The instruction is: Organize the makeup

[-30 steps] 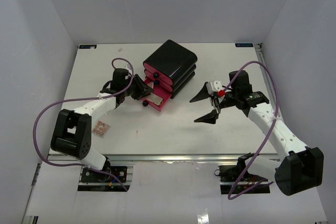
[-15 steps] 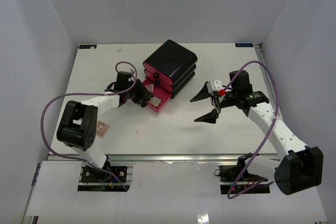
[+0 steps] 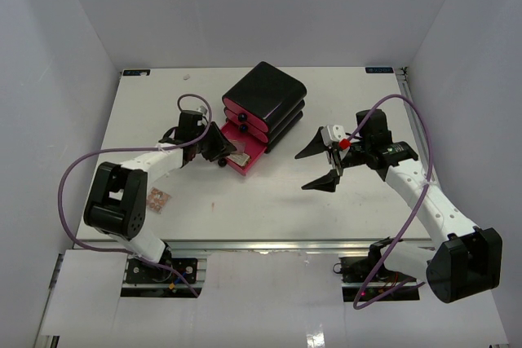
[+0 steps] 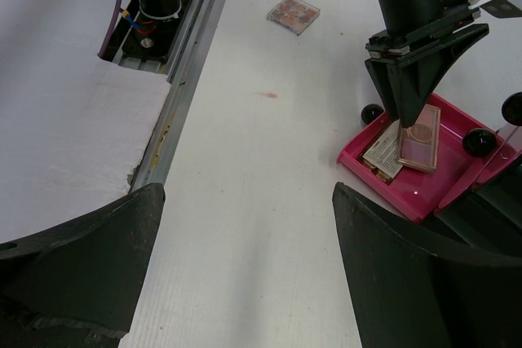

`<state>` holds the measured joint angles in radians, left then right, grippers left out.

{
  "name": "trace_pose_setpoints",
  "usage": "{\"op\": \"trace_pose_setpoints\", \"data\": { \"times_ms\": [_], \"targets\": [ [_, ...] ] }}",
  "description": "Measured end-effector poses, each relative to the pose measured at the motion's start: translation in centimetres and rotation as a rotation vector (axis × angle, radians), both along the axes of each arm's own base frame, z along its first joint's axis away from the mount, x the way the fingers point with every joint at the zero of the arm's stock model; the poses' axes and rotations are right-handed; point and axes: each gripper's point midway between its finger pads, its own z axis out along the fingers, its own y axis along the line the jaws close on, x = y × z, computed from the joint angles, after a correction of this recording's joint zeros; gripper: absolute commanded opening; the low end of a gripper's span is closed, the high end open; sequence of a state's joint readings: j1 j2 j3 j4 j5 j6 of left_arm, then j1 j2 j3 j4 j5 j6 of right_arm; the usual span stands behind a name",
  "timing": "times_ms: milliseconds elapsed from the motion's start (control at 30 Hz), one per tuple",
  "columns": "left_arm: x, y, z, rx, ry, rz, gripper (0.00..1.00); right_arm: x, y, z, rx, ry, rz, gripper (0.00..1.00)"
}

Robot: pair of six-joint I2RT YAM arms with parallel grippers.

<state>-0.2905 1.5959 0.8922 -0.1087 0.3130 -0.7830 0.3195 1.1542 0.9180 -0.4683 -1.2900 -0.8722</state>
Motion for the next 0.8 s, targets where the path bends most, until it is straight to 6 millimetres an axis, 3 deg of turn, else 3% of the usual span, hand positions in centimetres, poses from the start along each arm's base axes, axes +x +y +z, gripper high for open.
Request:
{"op": "trace_pose_setpoints", "data": {
  "times_ms": [200,267,367,467,567,700,800],
  "targets": [
    [0.6,0.1,2.3,0.011,-0.068,-0.012,0.54,0.1,-0.1,0.0,0.0,0.0,-0.003,0.9],
    [0.9,0.4,3.9,0.021,-0.117,-0.005,0.63,0.1,-0.1,0.0,0.0,0.0,-0.004,0.9],
    [0.9,1.3,6.9,0.04,-0.206,0.027,0.85,0.1,-0.1,0.0,0.0,-0.001,-0.005,0.9],
    [-0.2,3.0,10.5,0.054,-0.309,0.096,0.97,0.2,-0.1,0.0,-0.001,0.0,-0.007,0.9],
    [-2.1,5.4,12.7,0.058,-0.371,0.186,0.98,0.3,-0.1,-0.1,-0.005,0.004,-0.014,0.9],
    [-4.3,10.4,10.7,0.079,-0.302,0.332,0.98,1.0,-0.3,-0.1,-0.015,0.015,-0.048,0.9],
    [-6.0,13.3,6.7,0.094,-0.166,0.418,0.98,1.8,-0.4,-0.6,-0.032,0.034,-0.097,0.9]
  ]
}}
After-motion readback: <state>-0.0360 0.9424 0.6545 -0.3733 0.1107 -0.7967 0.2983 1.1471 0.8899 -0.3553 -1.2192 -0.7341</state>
